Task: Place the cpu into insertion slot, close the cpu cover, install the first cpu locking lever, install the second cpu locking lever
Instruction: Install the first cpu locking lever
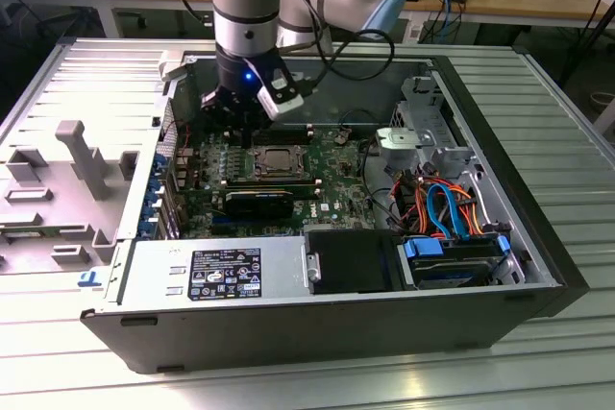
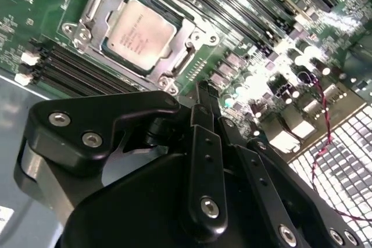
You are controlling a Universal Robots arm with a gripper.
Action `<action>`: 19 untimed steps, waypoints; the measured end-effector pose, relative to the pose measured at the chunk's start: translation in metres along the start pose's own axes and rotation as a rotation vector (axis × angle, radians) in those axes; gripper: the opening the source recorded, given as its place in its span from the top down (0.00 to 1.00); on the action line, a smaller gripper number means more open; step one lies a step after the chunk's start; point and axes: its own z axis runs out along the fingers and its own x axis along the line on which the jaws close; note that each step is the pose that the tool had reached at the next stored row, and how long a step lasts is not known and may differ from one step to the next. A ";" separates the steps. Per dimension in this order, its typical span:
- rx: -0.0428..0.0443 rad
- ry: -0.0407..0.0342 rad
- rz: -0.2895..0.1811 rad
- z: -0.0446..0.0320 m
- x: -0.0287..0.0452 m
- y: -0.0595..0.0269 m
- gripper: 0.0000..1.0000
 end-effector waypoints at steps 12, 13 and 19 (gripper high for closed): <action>0.0007 -0.0072 0.000 -0.0108 0.0110 0.0126 0.89; 0.0008 -0.0073 0.000 -0.0123 0.0112 0.0131 0.89; 0.0008 -0.0077 0.000 -0.0177 0.0120 0.0211 0.89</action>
